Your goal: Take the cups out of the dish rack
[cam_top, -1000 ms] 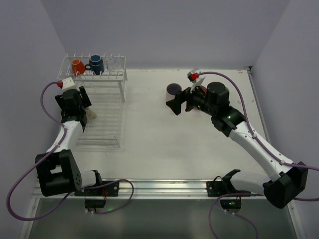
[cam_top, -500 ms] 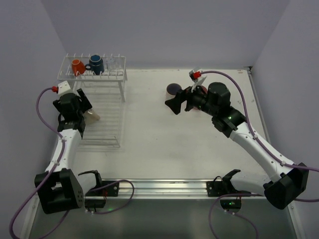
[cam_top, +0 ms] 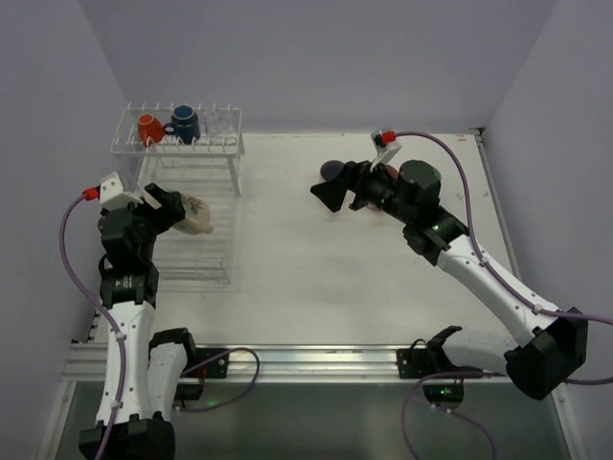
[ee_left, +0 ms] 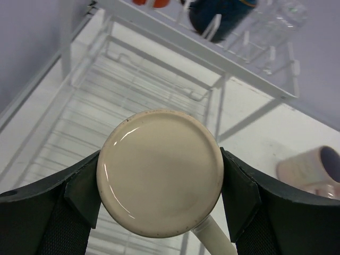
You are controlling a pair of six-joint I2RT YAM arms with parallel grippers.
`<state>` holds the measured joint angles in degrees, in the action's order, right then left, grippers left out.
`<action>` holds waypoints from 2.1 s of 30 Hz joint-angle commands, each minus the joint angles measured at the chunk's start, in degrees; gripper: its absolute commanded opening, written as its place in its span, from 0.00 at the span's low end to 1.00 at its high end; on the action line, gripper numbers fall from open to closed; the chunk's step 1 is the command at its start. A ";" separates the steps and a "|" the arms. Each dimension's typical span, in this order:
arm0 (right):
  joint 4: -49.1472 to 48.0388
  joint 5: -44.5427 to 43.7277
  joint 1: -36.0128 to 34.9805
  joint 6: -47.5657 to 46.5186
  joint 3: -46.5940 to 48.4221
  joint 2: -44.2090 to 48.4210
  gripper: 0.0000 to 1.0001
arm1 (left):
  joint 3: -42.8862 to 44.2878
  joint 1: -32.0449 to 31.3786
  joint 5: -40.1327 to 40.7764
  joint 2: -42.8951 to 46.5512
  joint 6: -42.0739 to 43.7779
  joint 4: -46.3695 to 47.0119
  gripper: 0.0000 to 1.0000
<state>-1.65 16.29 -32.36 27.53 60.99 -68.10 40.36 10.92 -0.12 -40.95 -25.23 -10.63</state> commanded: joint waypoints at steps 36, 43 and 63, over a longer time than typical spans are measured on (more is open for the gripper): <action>-69.61 12.36 -11.67 60.88 -18.10 -15.04 0.76 | -18.91 -18.20 -33.19 7.38 -35.24 56.34 0.07; -67.97 9.46 -11.94 59.68 -18.19 -14.88 0.23 | -20.58 -20.15 -32.40 6.23 -32.51 55.82 0.47; 11.04 -2.57 -11.67 1.59 19.12 -19.16 0.00 | 6.05 -20.15 -4.11 10.10 7.21 -4.91 1.00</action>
<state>-4.78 18.61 -44.18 45.01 67.13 -84.42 44.25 -9.39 -12.95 -31.31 -26.20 -6.72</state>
